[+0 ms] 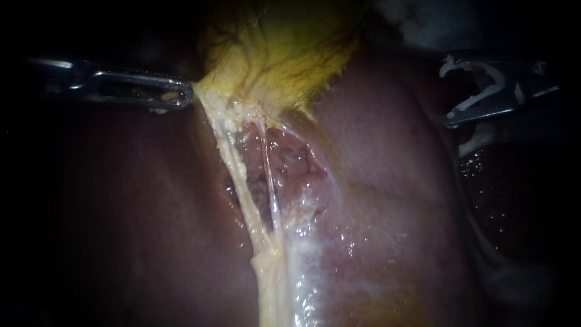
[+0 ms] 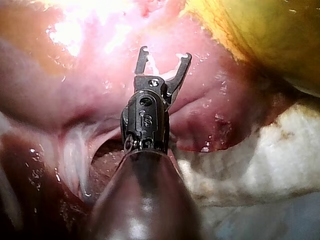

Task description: Clipping first clip left tube

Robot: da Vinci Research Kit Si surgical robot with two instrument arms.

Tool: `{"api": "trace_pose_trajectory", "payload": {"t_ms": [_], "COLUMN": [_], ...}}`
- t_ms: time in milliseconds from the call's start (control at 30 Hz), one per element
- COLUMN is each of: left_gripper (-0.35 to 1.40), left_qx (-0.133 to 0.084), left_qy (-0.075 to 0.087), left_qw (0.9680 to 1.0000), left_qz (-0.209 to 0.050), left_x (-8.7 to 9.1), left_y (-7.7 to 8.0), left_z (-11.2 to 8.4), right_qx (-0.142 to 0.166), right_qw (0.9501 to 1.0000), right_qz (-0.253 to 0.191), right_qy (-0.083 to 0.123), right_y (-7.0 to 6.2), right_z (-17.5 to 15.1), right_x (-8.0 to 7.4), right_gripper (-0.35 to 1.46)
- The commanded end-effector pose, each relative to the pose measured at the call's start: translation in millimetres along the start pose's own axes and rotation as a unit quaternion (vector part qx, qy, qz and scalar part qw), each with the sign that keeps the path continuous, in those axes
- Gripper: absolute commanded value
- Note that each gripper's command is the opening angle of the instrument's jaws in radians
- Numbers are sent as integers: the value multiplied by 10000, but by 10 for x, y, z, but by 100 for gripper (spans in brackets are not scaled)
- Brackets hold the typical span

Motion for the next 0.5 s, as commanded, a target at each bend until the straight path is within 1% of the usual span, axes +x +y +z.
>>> {"api": "trace_pose_trajectory", "payload": {"t_ms": [33, 167, 267, 500], "left_gripper": [-35, -35, -35, -35], "left_qx": [-2, -2, -2, -1], "left_qy": [0, 0, 0, 0], "left_qw": [10000, 10000, 10000, 10000], "left_qz": [-1, -1, -1, 0], "left_x": [0, 0, 0, 0], "left_y": [0, 0, 0, 0], "left_z": [0, 0, 0, 0], "right_qx": [1, 104, 209, 534], "right_qw": [10000, 9999, 9996, 9970], "right_qz": [-1, 55, 164, 433], "right_qy": [0, 58, 119, 349], "right_y": [0, -3, -9, -30], "right_z": [0, 2, 8, 35], "right_x": [0, 1, 5, 20], "right_gripper": [60, 60, 60, 60]}}
